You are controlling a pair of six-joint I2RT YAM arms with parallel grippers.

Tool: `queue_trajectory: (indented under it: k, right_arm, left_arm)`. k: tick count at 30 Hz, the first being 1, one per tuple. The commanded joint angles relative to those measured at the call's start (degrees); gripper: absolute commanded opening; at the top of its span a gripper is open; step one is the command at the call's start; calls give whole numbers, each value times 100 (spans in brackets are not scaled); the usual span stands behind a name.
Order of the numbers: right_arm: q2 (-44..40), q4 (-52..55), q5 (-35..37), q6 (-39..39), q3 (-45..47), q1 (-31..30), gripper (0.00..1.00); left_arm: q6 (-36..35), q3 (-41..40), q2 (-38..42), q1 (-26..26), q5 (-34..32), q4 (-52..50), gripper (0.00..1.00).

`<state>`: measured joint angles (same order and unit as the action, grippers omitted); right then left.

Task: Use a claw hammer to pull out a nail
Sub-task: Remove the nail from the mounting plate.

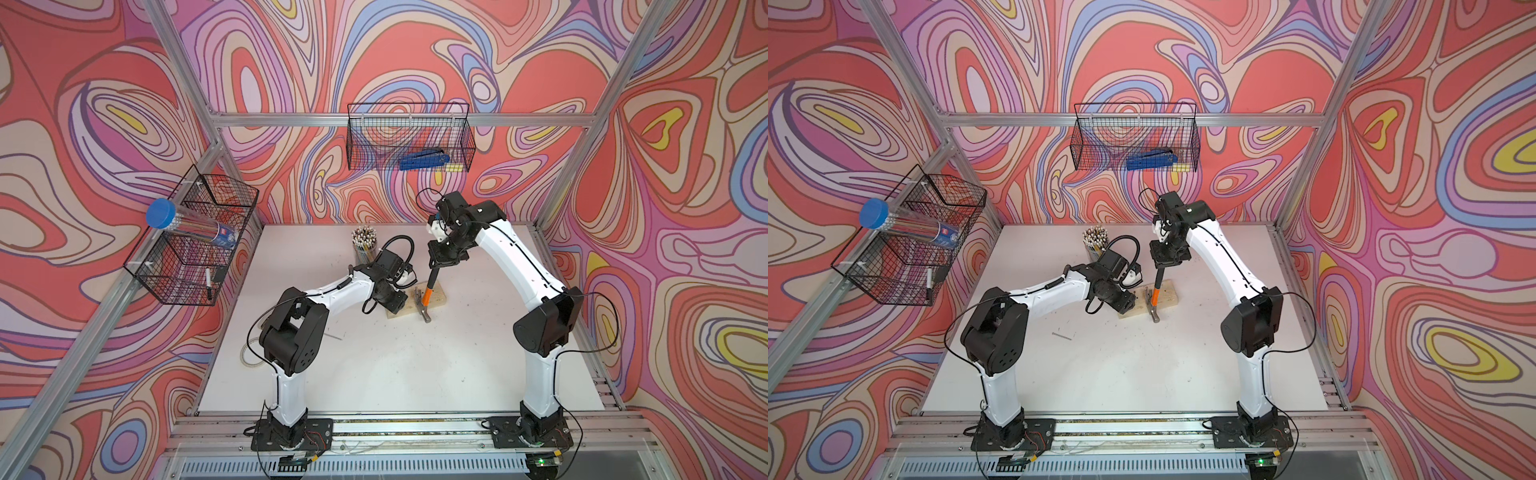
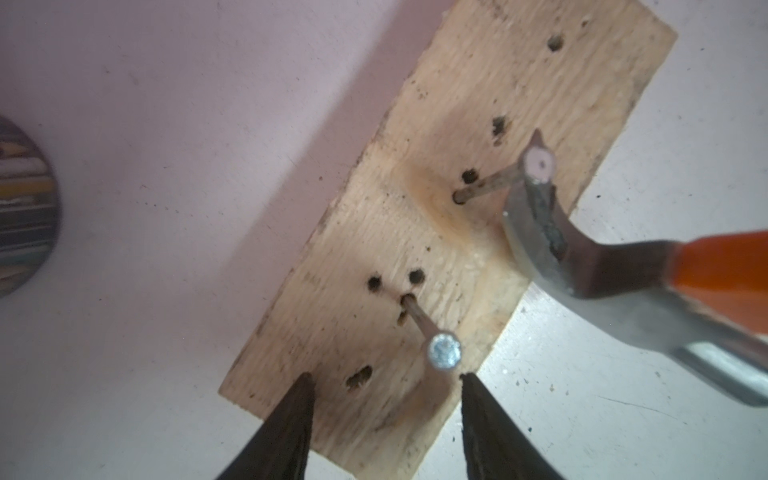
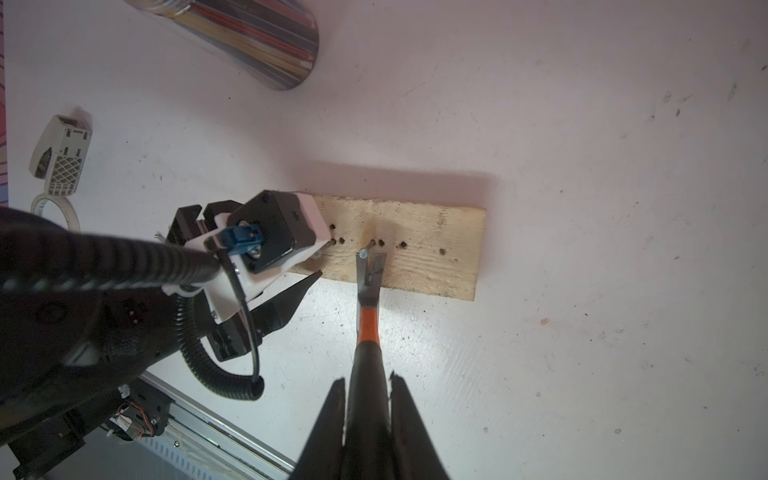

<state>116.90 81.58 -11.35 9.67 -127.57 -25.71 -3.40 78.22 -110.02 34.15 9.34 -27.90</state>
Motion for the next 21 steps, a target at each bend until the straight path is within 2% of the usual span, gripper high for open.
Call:
queue_trajectory:
  k: [1,12,21]
  right_arm:
    - [40,-256,-23,-27,-292,-41,0]
    - [65,-432,36,-96,-396,-49,0]
    - [43,-465,-108,-440,-335,-81,0]
  left_arm:
    - [-27,-245,-196,19,22,-199,57]
    - [-41,-270,-226,17,-2,-190,57]
    - [-51,-265,-283,21,-39,-203,56]
